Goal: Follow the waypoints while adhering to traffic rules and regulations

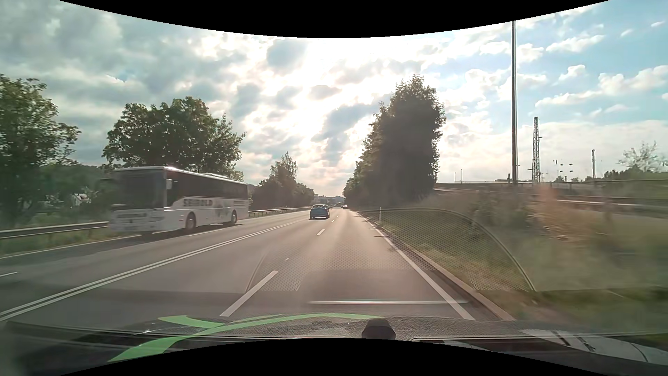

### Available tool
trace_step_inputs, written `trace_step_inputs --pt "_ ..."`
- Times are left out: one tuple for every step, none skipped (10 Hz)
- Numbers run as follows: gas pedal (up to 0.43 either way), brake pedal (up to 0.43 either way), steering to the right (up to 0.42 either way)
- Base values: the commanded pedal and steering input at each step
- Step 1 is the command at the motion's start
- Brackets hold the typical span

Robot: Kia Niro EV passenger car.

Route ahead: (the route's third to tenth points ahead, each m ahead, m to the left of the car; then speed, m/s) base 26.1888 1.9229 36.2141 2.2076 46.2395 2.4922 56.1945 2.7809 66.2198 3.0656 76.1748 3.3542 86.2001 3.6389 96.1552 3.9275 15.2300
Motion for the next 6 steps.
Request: trace_step_inputs --pt "0.138 0.0 -0.006" --pt "0.15 0.0 -0.004" --pt "0.15 0.0 -0.002" --pt "0.15 0.0 -0.002" --pt "0.15 0.0 -0.002" --pt "0.15 0.0 -0.002"
